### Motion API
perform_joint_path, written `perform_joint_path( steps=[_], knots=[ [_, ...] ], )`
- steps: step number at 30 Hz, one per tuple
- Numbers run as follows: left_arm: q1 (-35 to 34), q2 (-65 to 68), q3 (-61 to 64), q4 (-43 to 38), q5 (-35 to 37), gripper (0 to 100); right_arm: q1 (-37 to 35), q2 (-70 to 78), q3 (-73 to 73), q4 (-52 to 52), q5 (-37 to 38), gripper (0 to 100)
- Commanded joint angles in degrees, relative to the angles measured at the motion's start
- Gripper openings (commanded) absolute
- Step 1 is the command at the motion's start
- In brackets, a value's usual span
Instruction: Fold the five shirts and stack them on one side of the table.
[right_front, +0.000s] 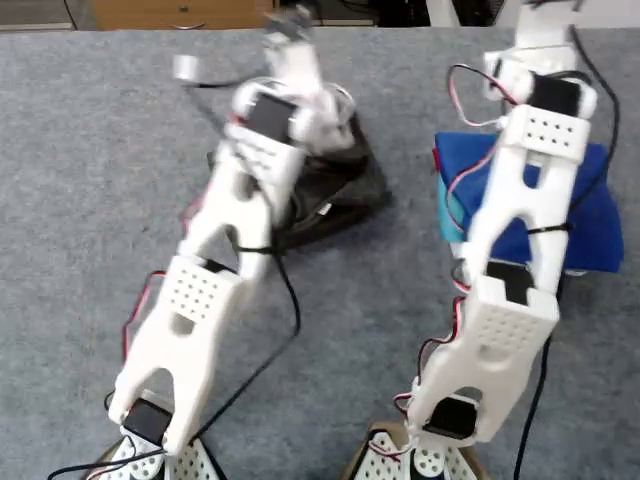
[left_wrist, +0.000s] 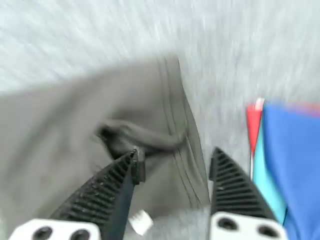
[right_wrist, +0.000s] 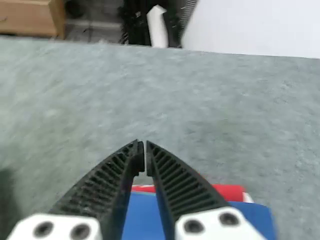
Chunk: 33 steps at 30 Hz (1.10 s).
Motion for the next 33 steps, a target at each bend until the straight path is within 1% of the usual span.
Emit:
perform_joint_path(
  steps=[1,2,3,7,9,11,12,13,15,18,20,22,25,28,33],
  knots=[
    [-10.73,-6.64,-1.93,5.19,0.88,4,-6.90,-4.88,-6.11,7.03,3.25,4.2],
    [-13.36,-6.64,-0.53,5.36,0.62,1,-8.66,-4.53,-6.90,9.05,3.52,3.9],
    [-15.74,-6.99,0.97,5.27,0.62,3,-10.33,-4.00,-7.52,10.55,3.69,3.7],
    [-23.21,-8.13,1.85,5.36,-0.44,2,-17.89,-0.31,-10.07,10.81,3.78,3.7],
    [-25.58,-7.87,2.20,5.36,-1.67,2,-22.29,2.15,-12.53,11.08,3.78,3.7],
    [-27.69,-6.81,5.36,5.36,-1.58,2,-26.77,5.23,-14.20,11.08,3.16,3.7],
    [-28.48,-5.93,7.82,5.36,-1.49,2,-29.14,6.90,-14.64,11.08,1.67,3.7],
    [-29.19,-4.97,10.81,5.36,-0.88,2,-31.43,8.84,-14.81,10.81,0.53,3.7],
    [-30.42,-2.33,16.79,5.19,2.55,2,-34.15,13.32,-15.43,9.76,0.09,3.7],
    [-31.12,3.30,20.75,3.69,3.16,2,-35.65,20.53,-18.07,5.01,-0.09,3.7],
    [-31.30,6.29,19.08,2.29,1.76,2,-36.44,24.84,-20.97,3.60,-0.18,3.7],
    [-31.30,9.71,16.18,1.58,0.97,2,-37.14,28.26,-24.57,5.01,-0.18,3.7],
    [-30.95,14.02,11.69,1.67,0.88,2,-37.14,31.16,-30.90,11.69,0.00,3.7],
    [-30.86,17.36,5.54,1.93,0.79,2,-36.09,31.87,-36.62,21.27,0.44,3.7],
    [-31.03,21.05,-2.99,4.04,0.79,2,-33.27,32.57,-39.52,31.03,4.84,3.6]
  ],
)
